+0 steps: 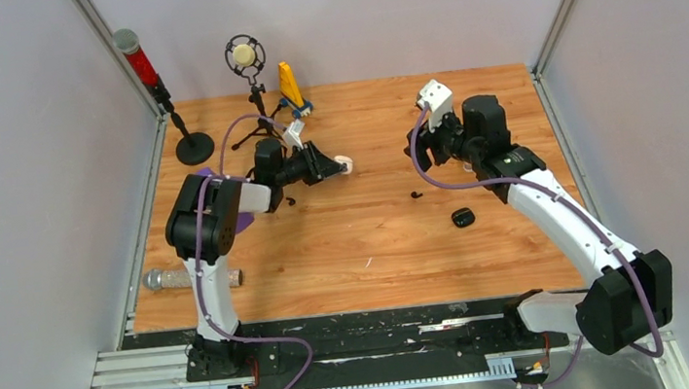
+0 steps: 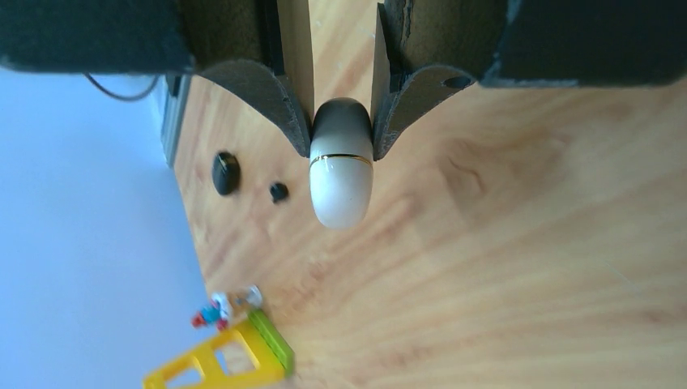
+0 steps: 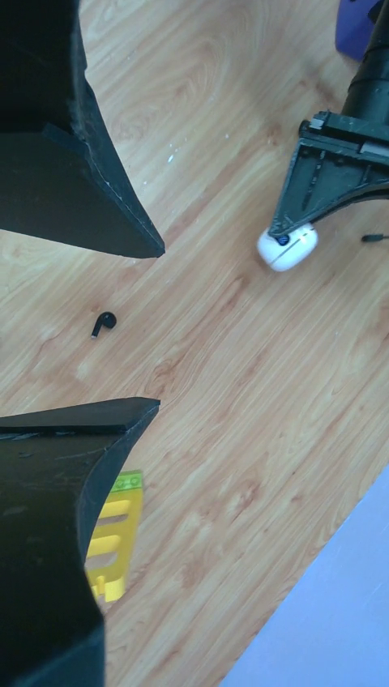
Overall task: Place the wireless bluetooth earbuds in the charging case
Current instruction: Place the charging case at the center of the board.
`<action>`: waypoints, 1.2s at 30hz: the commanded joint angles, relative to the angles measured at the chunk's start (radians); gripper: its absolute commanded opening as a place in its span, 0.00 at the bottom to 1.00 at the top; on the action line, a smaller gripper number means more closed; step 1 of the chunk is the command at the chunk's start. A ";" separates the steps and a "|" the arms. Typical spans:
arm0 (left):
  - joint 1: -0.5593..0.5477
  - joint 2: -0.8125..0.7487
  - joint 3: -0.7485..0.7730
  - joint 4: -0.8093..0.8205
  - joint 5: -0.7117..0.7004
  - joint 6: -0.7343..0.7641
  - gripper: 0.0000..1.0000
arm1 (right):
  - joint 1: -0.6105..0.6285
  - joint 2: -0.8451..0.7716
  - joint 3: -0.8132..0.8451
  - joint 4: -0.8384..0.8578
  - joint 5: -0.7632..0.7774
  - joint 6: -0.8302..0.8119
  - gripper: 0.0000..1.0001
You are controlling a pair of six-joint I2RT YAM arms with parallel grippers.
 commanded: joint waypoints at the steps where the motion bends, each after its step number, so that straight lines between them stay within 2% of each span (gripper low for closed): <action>1: -0.007 0.051 0.138 -0.143 -0.182 0.055 0.19 | -0.037 -0.039 -0.030 0.079 -0.004 0.019 0.65; 2: -0.013 0.058 0.158 -0.263 -0.204 0.119 0.19 | -0.038 -0.041 -0.033 0.082 -0.008 0.018 0.65; 4: -0.018 0.085 0.206 -0.369 -0.262 0.177 0.21 | -0.037 -0.042 -0.039 0.085 -0.021 0.018 0.66; 12: -0.023 0.106 0.231 -0.464 -0.350 0.216 0.37 | -0.040 -0.022 -0.044 0.076 0.029 -0.036 0.66; 14: -0.024 0.102 0.229 -0.466 -0.354 0.218 0.47 | -0.048 -0.026 -0.046 0.062 0.060 -0.069 0.72; 16: -0.024 0.094 0.222 -0.466 -0.356 0.222 0.64 | -0.067 -0.029 -0.051 0.036 0.082 -0.097 0.80; 17: -0.023 0.085 0.220 -0.466 -0.354 0.223 0.79 | -0.081 -0.026 -0.049 0.011 0.081 -0.103 0.82; 19: -0.023 0.067 0.211 -0.468 -0.356 0.229 0.97 | -0.117 -0.011 -0.046 -0.049 0.071 -0.119 0.84; 26: -0.023 -0.049 0.168 -0.497 -0.372 0.274 1.00 | -0.227 0.160 -0.002 -0.267 0.116 -0.229 0.83; 32: -0.025 -0.205 0.124 -0.574 -0.387 0.373 1.00 | -0.243 0.323 0.029 -0.449 0.067 -0.396 0.78; 36: -0.025 -0.314 0.088 -0.598 -0.342 0.473 1.00 | -0.242 0.399 0.090 -0.511 0.090 -0.419 0.75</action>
